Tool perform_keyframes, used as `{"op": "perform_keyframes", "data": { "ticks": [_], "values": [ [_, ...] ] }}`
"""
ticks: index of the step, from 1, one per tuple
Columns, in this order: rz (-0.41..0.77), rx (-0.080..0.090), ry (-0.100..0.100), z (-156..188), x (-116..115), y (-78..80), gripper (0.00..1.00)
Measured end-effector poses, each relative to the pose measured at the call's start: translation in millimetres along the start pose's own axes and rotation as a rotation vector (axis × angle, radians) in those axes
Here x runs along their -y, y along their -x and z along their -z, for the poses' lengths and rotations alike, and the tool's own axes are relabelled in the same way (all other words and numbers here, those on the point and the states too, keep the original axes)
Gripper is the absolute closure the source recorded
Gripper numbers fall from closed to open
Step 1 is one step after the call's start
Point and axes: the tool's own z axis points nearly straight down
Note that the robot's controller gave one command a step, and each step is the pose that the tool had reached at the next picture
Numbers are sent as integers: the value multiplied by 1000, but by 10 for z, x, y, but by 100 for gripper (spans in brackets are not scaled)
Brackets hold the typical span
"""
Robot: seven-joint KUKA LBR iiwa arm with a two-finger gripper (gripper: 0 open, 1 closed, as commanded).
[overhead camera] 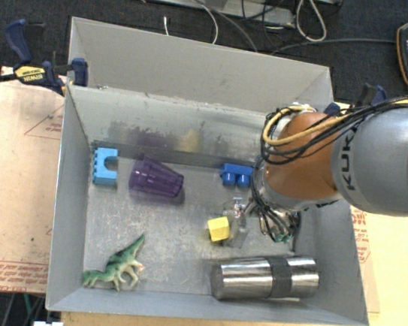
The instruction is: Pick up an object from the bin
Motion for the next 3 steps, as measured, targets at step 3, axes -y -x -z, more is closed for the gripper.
{"op": "perform_keyframes", "data": {
  "ticks": [3],
  "values": [
    [-1,3,0,754,-10,15,100]
  ]
}}
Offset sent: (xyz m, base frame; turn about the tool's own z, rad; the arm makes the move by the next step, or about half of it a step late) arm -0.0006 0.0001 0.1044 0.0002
